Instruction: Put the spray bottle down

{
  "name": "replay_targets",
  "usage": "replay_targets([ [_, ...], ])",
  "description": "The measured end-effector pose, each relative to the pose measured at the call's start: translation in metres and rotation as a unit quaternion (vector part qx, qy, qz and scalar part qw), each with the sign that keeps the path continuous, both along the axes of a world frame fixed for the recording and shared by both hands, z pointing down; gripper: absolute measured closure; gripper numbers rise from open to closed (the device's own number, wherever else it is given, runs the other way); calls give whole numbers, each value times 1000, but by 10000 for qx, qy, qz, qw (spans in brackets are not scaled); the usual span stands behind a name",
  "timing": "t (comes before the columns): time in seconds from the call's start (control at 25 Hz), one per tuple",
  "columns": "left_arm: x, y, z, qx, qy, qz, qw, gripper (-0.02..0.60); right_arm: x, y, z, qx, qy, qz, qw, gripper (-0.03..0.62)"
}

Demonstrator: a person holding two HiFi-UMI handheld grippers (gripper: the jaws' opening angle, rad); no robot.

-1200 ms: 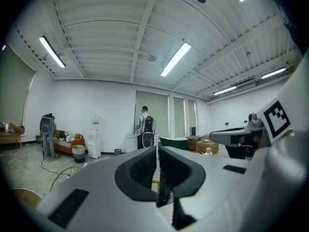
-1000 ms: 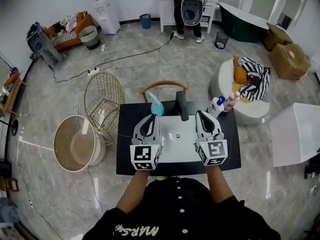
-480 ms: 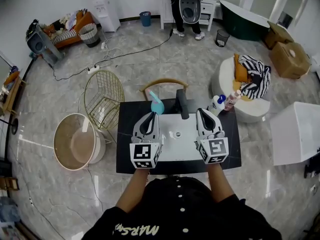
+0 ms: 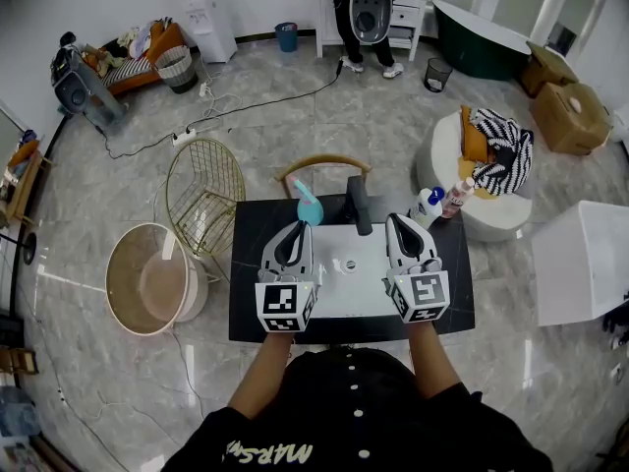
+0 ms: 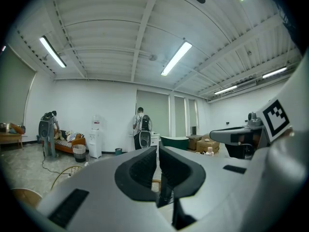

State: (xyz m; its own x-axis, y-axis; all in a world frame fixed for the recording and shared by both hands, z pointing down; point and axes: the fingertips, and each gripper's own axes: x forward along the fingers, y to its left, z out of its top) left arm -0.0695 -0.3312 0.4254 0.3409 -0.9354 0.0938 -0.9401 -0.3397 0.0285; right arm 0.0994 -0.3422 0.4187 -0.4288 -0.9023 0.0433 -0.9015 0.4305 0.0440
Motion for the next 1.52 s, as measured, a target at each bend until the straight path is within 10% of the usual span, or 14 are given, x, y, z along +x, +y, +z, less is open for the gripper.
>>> replay_targets([
  [1.52, 1, -3, -2, 24, -14, 8, 10000, 554, -3, -3, -1, 25, 20, -61, 10000, 599],
])
